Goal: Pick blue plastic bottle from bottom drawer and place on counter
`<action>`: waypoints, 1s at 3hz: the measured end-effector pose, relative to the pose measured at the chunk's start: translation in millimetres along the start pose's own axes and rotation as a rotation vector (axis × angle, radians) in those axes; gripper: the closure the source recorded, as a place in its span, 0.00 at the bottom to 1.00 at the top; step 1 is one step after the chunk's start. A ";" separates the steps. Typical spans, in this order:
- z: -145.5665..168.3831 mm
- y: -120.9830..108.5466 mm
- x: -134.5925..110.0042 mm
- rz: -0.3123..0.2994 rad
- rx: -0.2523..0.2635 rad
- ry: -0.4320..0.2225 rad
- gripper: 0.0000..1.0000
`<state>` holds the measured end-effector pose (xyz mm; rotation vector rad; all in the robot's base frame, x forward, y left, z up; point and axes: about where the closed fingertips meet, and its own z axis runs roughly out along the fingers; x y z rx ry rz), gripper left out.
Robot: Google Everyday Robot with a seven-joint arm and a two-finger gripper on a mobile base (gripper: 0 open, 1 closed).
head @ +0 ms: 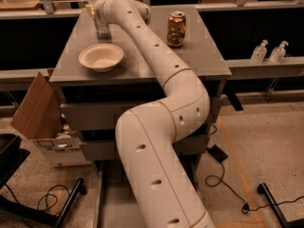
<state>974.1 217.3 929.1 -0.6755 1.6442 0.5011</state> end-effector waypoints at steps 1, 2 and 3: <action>-0.1 0.0 -0.5 0.000 0.000 0.000 0.36; 1.7 1.9 1.4 0.001 -0.003 0.002 0.13; 3.2 3.5 2.9 0.001 -0.005 0.004 0.00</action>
Offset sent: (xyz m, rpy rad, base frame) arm -0.0001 0.0000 0.0006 0.0000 0.0000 0.0000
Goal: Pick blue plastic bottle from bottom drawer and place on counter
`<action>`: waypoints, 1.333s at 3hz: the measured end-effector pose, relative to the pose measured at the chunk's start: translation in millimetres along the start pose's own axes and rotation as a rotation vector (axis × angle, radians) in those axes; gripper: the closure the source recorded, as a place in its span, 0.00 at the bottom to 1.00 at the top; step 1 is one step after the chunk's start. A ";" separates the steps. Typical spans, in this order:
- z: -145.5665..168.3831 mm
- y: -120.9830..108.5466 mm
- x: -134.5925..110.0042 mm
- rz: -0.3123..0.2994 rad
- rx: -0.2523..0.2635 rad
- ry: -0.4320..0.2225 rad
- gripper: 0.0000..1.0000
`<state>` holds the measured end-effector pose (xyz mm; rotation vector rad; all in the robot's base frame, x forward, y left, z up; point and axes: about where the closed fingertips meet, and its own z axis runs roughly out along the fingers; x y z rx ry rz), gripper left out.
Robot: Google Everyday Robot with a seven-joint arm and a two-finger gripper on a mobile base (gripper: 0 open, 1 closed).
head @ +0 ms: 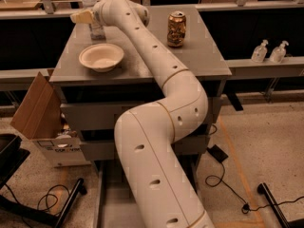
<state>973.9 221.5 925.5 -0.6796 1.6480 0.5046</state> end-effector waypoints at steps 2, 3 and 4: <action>-37.1 1.5 -34.4 -0.019 -0.020 0.052 0.00; -80.4 6.1 -60.0 -0.040 -0.061 0.117 0.00; -133.4 10.9 -79.0 -0.028 -0.111 0.188 0.00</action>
Offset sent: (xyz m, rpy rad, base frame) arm -0.0428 -0.0445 0.0939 -0.1087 0.0624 0.0497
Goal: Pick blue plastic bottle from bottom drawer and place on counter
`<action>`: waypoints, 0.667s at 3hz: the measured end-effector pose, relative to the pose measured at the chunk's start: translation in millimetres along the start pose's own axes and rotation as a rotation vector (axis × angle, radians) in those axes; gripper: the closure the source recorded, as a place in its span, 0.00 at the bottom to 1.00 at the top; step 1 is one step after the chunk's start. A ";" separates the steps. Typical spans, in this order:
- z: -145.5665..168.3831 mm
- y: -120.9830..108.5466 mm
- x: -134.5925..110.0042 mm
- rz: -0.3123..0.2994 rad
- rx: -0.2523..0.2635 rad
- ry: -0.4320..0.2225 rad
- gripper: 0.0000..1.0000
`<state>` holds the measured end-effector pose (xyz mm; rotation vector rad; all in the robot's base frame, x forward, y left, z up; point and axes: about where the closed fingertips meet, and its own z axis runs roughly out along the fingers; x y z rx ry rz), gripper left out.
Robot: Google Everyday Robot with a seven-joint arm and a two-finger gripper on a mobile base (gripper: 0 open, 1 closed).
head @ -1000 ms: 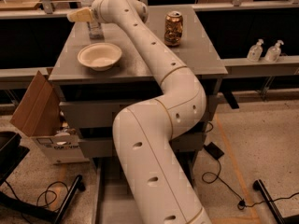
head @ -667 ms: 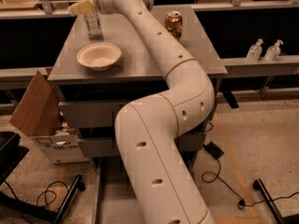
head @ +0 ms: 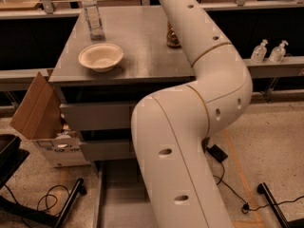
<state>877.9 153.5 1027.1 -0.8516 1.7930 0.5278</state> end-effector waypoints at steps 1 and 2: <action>-79.0 -15.2 -3.4 0.089 0.000 -0.007 0.00; -180.6 -32.8 -40.5 0.114 0.085 -0.158 0.00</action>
Offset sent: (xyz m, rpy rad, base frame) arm -0.1973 -0.1797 0.0358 0.2930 -0.0579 -0.2647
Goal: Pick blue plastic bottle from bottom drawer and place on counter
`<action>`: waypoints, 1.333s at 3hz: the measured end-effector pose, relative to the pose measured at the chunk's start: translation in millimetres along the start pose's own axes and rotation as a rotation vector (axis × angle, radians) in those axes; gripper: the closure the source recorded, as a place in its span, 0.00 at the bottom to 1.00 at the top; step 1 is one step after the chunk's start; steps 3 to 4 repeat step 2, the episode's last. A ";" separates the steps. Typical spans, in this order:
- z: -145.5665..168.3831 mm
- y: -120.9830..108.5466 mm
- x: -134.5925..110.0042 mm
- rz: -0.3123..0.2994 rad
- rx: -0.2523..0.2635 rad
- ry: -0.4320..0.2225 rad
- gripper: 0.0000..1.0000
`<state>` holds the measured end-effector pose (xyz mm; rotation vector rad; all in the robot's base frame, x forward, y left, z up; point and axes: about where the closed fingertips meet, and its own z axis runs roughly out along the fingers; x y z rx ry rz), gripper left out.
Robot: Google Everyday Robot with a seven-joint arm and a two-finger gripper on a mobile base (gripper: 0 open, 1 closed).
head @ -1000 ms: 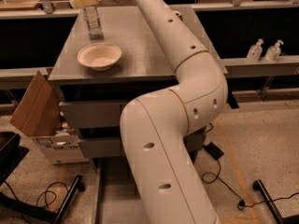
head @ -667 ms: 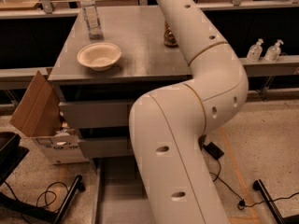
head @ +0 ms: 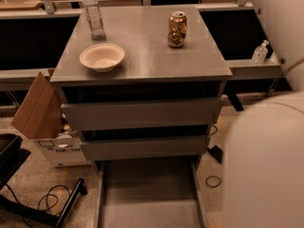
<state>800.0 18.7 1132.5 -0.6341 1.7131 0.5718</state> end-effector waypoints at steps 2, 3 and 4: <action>-201.3 84.0 -104.7 -0.001 0.110 -0.371 0.00; -201.3 84.0 -104.7 -0.001 0.110 -0.371 0.00; -201.3 84.0 -104.7 -0.001 0.110 -0.371 0.00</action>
Offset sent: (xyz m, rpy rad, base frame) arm -0.1980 -0.1084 -0.1621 0.3420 -0.1419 -0.5116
